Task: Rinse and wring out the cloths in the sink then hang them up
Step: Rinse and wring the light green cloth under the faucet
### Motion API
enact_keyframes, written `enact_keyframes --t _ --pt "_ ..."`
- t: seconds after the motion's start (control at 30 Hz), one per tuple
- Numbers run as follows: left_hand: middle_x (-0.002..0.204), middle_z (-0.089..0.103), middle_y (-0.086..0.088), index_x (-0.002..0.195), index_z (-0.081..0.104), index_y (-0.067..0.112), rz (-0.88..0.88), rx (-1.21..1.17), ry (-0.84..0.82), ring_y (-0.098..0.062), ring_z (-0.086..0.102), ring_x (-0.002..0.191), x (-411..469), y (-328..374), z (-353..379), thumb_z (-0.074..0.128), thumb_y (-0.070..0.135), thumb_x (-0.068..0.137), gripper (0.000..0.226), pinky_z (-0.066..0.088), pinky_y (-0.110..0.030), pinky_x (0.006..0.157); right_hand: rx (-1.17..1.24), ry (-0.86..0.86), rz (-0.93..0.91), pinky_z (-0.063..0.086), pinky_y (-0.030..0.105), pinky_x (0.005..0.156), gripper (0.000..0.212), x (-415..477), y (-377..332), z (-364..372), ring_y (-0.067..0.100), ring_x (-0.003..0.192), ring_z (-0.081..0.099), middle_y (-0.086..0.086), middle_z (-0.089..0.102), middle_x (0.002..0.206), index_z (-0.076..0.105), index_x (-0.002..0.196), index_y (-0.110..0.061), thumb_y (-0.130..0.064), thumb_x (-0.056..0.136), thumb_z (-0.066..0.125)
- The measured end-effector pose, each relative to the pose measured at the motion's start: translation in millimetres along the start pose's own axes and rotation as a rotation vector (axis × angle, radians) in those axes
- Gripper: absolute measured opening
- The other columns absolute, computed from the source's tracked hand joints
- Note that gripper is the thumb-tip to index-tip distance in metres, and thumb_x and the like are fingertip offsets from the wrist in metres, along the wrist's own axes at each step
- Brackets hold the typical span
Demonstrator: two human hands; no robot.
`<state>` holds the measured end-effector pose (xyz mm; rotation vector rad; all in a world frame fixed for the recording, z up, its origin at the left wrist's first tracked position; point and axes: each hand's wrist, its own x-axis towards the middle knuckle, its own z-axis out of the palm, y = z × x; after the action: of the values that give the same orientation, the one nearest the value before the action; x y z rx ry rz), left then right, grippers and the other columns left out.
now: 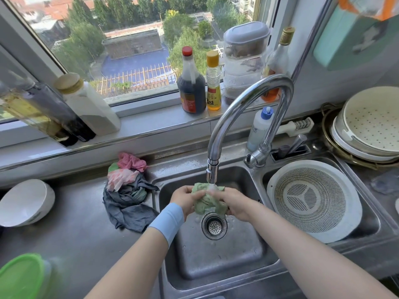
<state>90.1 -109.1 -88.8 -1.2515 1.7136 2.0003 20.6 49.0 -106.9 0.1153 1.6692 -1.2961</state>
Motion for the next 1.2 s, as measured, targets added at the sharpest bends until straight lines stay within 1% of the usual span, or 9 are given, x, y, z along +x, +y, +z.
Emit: enact_keyframes --t 0.13,0.27,0.37,0.5,0.63,0.8,0.93,1.03,1.2 --pt "0.072 0.068 0.003 0.072 0.060 0.019 0.220 0.461 0.177 -0.011 0.060 0.062 3.0 -6.1 -3.6 0.078 0.042 0.077 0.029 0.049 -0.024 0.056 -0.224 -0.033 -0.075 0.045 0.023 0.051 0.010 1.1 5.4 2.8 0.011 0.057 0.059 0.001 0.068 0.078 0.069 0.093 -0.020 -0.029 0.090 0.071" --pt "0.088 0.067 0.004 0.098 0.061 0.021 0.258 0.663 0.180 -0.014 0.061 0.074 -0.9 -9.1 -2.0 0.063 0.037 0.089 0.019 0.050 -0.023 0.061 -0.247 0.106 -0.206 0.050 0.023 0.064 0.007 -0.7 0.1 12.3 0.010 0.080 0.065 -0.008 0.068 0.090 0.059 0.095 -0.033 -0.037 0.098 0.053" --pt "0.114 0.065 -0.001 0.129 0.049 0.026 0.248 0.366 0.050 -0.024 0.066 0.098 -7.3 -13.3 13.5 0.049 0.024 0.097 0.031 0.054 -0.043 0.092 -0.207 0.155 -0.232 0.047 0.016 0.058 0.022 -4.1 -4.2 27.8 0.001 0.077 0.066 -0.008 0.070 0.099 0.064 0.100 -0.033 -0.046 0.097 0.046" --pt "0.109 0.072 -0.015 0.108 0.071 0.011 0.047 -0.322 -0.079 -0.025 0.067 0.095 -17.1 -7.6 37.3 0.053 0.017 0.098 0.022 0.051 -0.042 0.096 -0.505 0.357 -0.260 0.048 0.033 0.087 0.051 0.6 -7.6 37.5 0.024 0.106 0.064 0.001 0.071 0.114 0.068 0.114 -0.029 -0.064 0.095 0.035" --pt "0.091 0.066 -0.014 0.097 0.073 0.009 0.195 -0.233 -0.114 -0.023 0.055 0.083 -26.3 -13.5 49.4 0.049 -0.001 0.095 0.027 0.048 -0.032 0.070 -0.584 0.490 -0.155 0.046 0.039 0.094 0.055 5.1 -17.8 15.1 0.033 0.116 0.060 0.011 0.068 0.121 0.068 0.117 -0.021 -0.054 0.102 0.026" --pt "0.108 0.072 -0.015 0.119 0.067 0.010 0.157 -0.271 0.001 -0.027 0.067 0.097 -14.9 -3.9 36.9 0.048 -0.002 0.097 0.032 0.054 -0.038 0.090 -0.706 0.346 -0.291 0.048 0.039 0.092 0.046 -4.6 -10.0 34.5 0.033 0.114 0.061 0.011 0.068 0.120 0.064 0.119 -0.022 -0.043 0.103 0.026" --pt "0.094 0.076 -0.001 0.105 0.074 0.021 0.295 0.096 -0.114 -0.012 0.066 0.079 -17.1 -7.9 30.3 0.056 0.002 0.090 0.030 0.054 -0.021 0.071 -0.663 0.344 -0.207 0.044 0.037 0.088 0.033 3.7 -8.1 20.9 0.033 0.117 0.059 0.010 0.064 0.126 0.054 0.120 -0.020 -0.039 0.097 0.038" --pt "0.082 0.069 0.017 0.094 0.067 0.029 0.369 0.388 0.031 -0.001 0.063 0.072 -15.5 -10.9 28.3 0.068 0.015 0.086 0.017 0.045 -0.004 0.059 -0.585 0.297 -0.137 0.043 0.040 0.101 0.031 10.2 -8.7 13.0 0.033 0.124 0.051 0.015 0.057 0.131 0.050 0.122 -0.011 -0.026 0.095 0.042" --pt "0.094 0.068 0.007 0.110 0.060 0.024 0.286 0.561 0.098 -0.013 0.064 0.083 -10.1 -10.8 18.0 0.069 0.039 0.086 0.029 0.054 -0.029 0.079 -0.289 0.268 -0.284 0.049 0.024 0.058 0.009 6.2 -12.3 12.7 0.017 0.074 0.058 0.004 0.064 0.085 0.059 0.089 -0.016 -0.009 0.089 0.053"
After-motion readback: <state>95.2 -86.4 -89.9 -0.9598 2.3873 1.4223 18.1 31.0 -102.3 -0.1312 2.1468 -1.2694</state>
